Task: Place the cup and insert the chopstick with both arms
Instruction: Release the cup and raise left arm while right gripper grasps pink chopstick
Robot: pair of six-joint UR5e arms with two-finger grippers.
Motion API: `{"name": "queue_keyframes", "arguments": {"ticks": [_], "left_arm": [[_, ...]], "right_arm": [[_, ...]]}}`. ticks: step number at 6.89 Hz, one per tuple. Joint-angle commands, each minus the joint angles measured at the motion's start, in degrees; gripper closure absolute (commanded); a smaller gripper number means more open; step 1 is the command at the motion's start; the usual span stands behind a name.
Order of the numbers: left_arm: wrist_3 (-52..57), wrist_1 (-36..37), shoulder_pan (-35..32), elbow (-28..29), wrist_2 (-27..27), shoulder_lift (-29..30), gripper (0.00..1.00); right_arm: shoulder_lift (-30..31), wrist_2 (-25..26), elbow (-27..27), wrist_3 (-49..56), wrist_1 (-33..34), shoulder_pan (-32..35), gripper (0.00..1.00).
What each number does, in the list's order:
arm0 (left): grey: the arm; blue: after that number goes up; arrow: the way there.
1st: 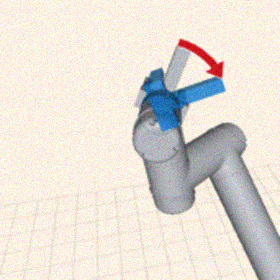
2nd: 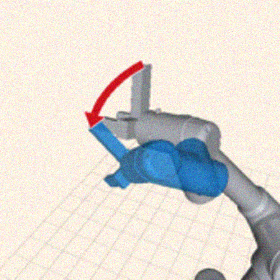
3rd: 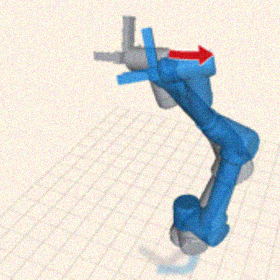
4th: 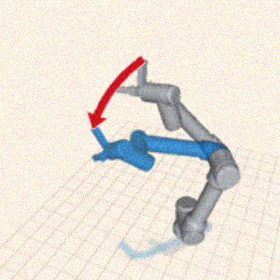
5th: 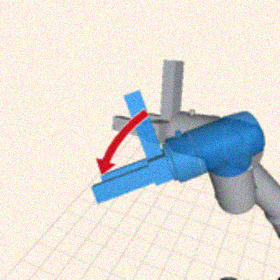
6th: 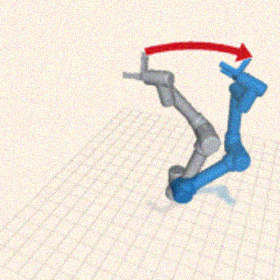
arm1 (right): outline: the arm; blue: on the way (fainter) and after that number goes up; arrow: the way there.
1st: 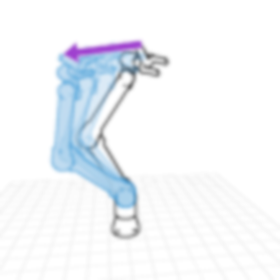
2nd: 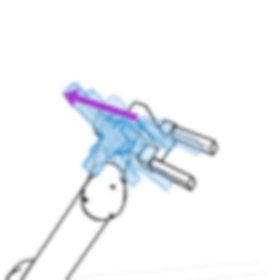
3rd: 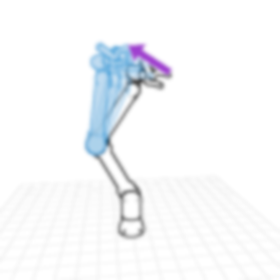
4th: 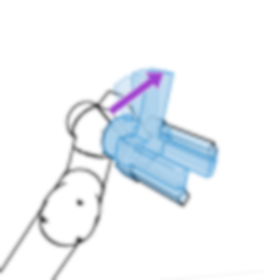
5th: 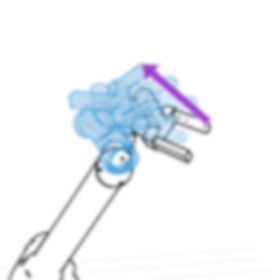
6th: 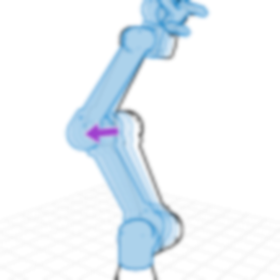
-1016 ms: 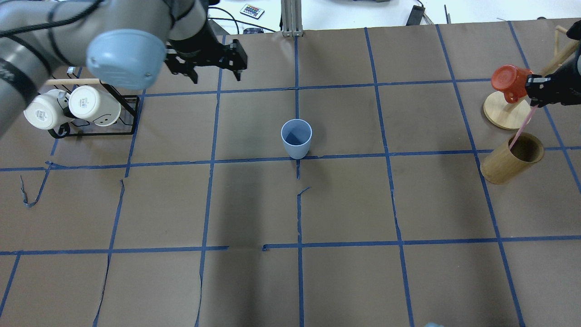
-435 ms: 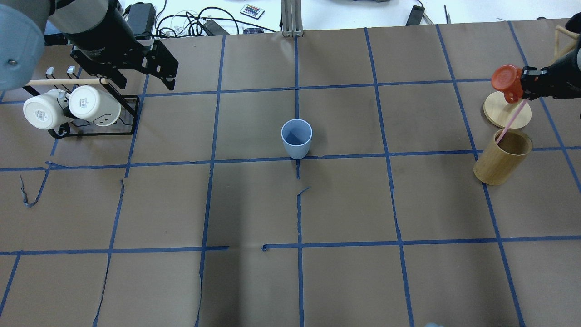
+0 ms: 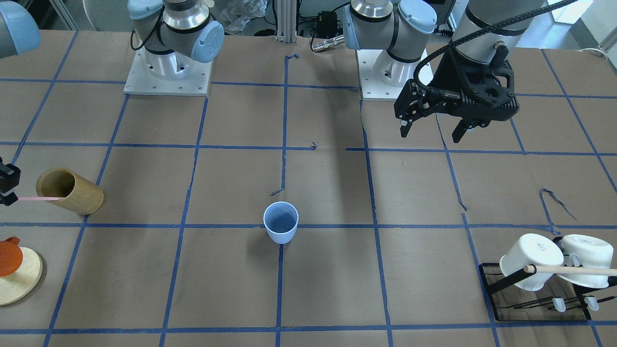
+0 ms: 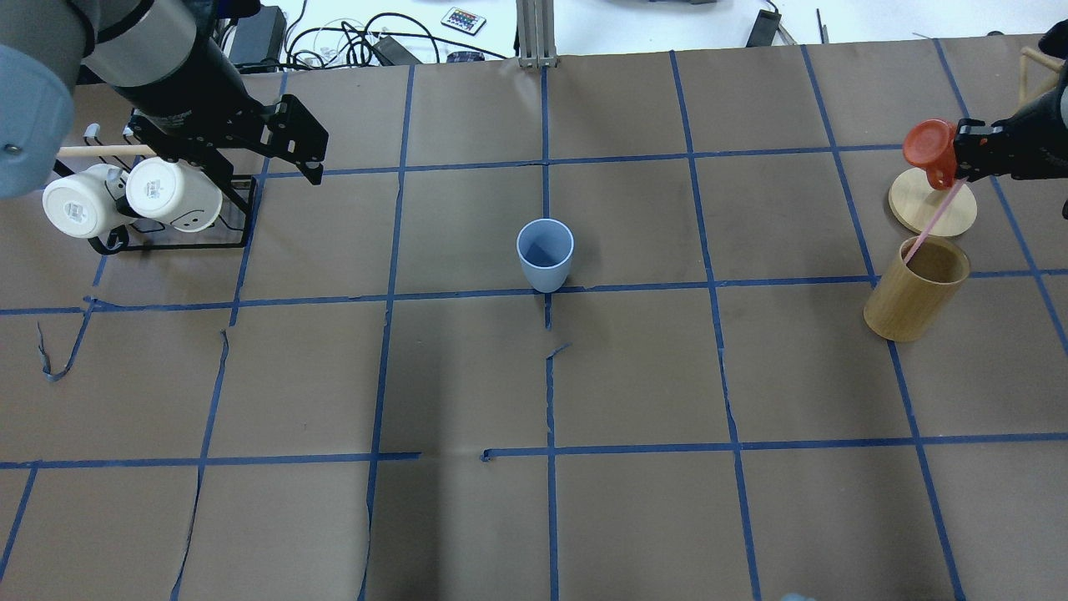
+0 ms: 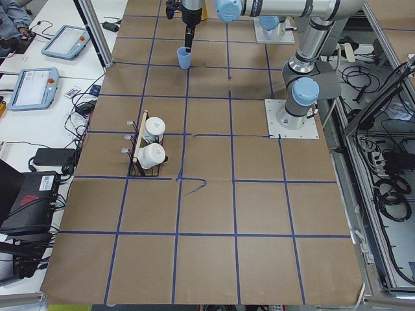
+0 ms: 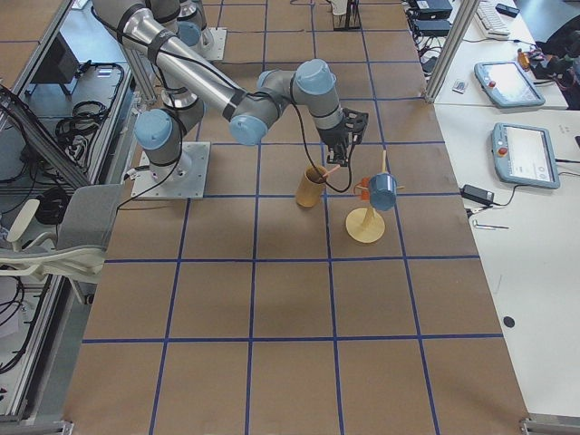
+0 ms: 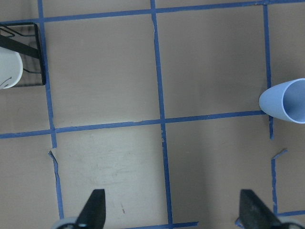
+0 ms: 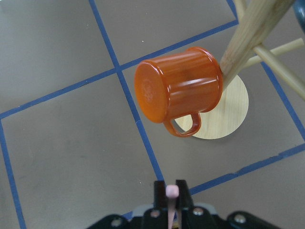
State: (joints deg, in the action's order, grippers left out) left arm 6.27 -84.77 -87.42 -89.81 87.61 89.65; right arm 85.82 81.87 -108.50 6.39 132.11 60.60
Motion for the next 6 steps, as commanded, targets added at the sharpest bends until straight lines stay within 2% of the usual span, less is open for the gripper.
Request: {"name": "queue_keyframes", "arguments": {"ticks": [1, 4, 6], "left_arm": [[-0.2, 0.5, 0.2, -0.1, 0.4, -0.2, 0.0], [-0.7, 0.5, 0.2, -0.9, 0.1, -0.3, 0.0], [-0.7, 0.5, 0.2, -0.9, 0.0, -0.2, 0.0]], "right_arm": [[1.4, 0.0, 1.1, -0.7, -3.9, 0.0, 1.0], [5.7, 1.0, 2.6, -0.7, -12.7, 0.0, 1.0], [7.4, 3.7, 6.4, -0.7, -20.9, -0.1, 1.0]]}}
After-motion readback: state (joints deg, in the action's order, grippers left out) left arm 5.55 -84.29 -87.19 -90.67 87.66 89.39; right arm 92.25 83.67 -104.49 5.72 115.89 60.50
